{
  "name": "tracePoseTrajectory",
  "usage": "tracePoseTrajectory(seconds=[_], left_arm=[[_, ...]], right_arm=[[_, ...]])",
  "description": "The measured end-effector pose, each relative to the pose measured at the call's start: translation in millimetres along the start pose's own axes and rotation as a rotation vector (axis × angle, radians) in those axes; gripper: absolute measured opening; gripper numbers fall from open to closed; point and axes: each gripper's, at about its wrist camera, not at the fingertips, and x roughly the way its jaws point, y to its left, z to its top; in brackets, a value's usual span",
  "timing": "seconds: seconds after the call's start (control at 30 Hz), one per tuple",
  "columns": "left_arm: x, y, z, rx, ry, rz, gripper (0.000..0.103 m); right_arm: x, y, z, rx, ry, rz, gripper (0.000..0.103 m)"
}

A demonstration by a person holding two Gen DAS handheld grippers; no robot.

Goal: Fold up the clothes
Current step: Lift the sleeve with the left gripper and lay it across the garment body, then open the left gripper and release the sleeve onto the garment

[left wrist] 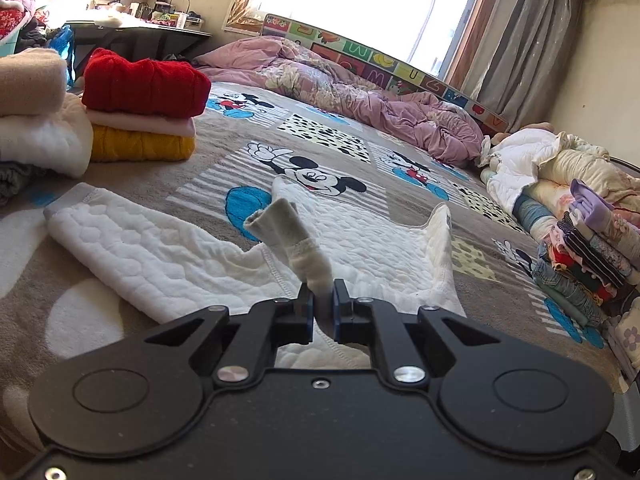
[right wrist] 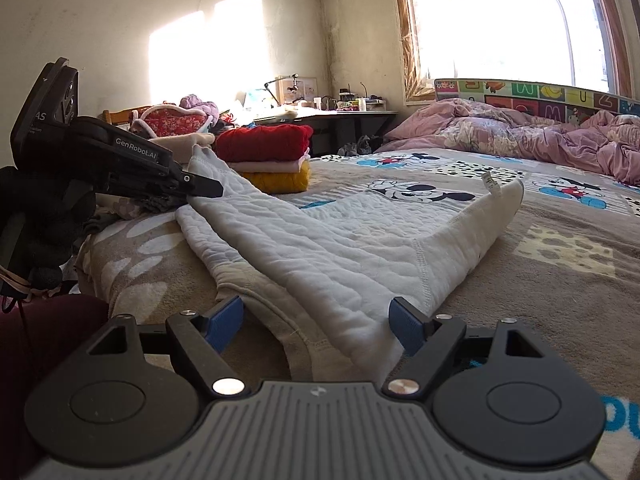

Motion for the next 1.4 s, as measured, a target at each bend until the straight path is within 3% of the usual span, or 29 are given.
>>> tracePoseTrajectory(seconds=[0.5, 0.9, 0.97, 1.1, 1.3, 1.37, 1.4], left_arm=[[3, 11, -20, 0.009, 0.07, 0.041, 0.008], [22, 20, -32, -0.014, 0.201, 0.098, 0.012], [21, 23, -31, -0.027, 0.208, 0.105, 0.022], [15, 30, -23, -0.059, 0.211, 0.134, 0.057], [-1, 39, -1, -0.095, 0.191, 0.202, 0.075], [-7, 38, 9, -0.097, 0.179, 0.223, 0.085], [-10, 34, 14, -0.08, 0.161, 0.238, 0.094]], right_arm=[[10, 6, -7, -0.031, 0.091, 0.021, 0.08], [13, 11, -12, -0.066, 0.149, 0.037, 0.086], [12, 10, -11, -0.064, 0.149, 0.04, 0.086], [9, 10, -11, -0.067, 0.151, 0.046, 0.086], [5, 9, -10, -0.068, 0.15, 0.052, 0.086], [6, 7, -9, -0.061, 0.149, 0.054, 0.086], [6, 7, -8, -0.057, 0.147, 0.054, 0.086]])
